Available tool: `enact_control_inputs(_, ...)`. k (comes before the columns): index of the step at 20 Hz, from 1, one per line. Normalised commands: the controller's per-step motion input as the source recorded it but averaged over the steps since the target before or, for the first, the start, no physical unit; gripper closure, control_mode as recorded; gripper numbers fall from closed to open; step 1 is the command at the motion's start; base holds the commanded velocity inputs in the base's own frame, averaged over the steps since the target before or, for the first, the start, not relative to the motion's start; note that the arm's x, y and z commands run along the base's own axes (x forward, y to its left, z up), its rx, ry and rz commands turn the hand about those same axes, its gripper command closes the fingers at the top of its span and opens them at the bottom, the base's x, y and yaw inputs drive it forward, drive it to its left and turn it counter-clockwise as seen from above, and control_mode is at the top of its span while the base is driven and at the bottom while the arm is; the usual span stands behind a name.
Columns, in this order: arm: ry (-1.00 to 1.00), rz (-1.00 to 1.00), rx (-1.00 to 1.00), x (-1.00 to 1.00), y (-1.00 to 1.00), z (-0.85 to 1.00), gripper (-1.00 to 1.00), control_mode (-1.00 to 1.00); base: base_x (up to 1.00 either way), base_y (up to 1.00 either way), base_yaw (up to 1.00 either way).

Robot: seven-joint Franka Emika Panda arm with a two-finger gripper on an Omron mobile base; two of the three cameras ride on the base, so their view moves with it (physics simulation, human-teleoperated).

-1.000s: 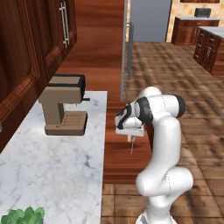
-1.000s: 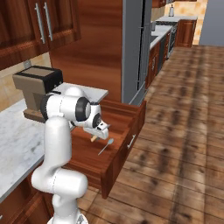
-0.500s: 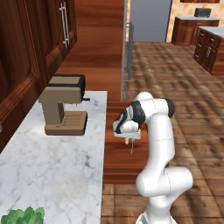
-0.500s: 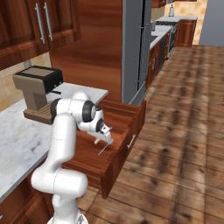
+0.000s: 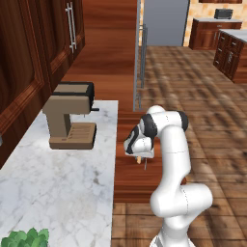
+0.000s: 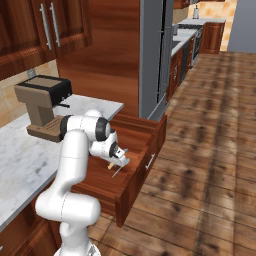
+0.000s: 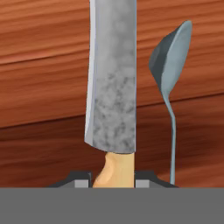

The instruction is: Pick up the metallic utensils from the counter and place them in the open drawer. Make sure not to pick up any wooden utensils.

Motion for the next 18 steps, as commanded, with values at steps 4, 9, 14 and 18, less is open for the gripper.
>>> enact_control_inputs(4, 0.00, 0.00, 0.00, 0.00, 0.00, -0.04, -1.00, -1.00, 0.00, 0.00, 0.00)
enact_control_inputs(9, 0.06, -0.03, -0.03, 0.02, 0.01, 0.16, -1.00, -1.00, 0.00, 0.00, 0.00)
enact_control_inputs(14, 0.00, -0.05, -0.07, -0.32, 0.00, 0.86, -1.00, -1.00, 0.00, 0.00, 0.00)
enact_control_inputs(18, 0.00, -0.03, -0.03, -0.96, -0.04, 1.00, -1.00, -1.00, 0.00, 0.00, 0.00)
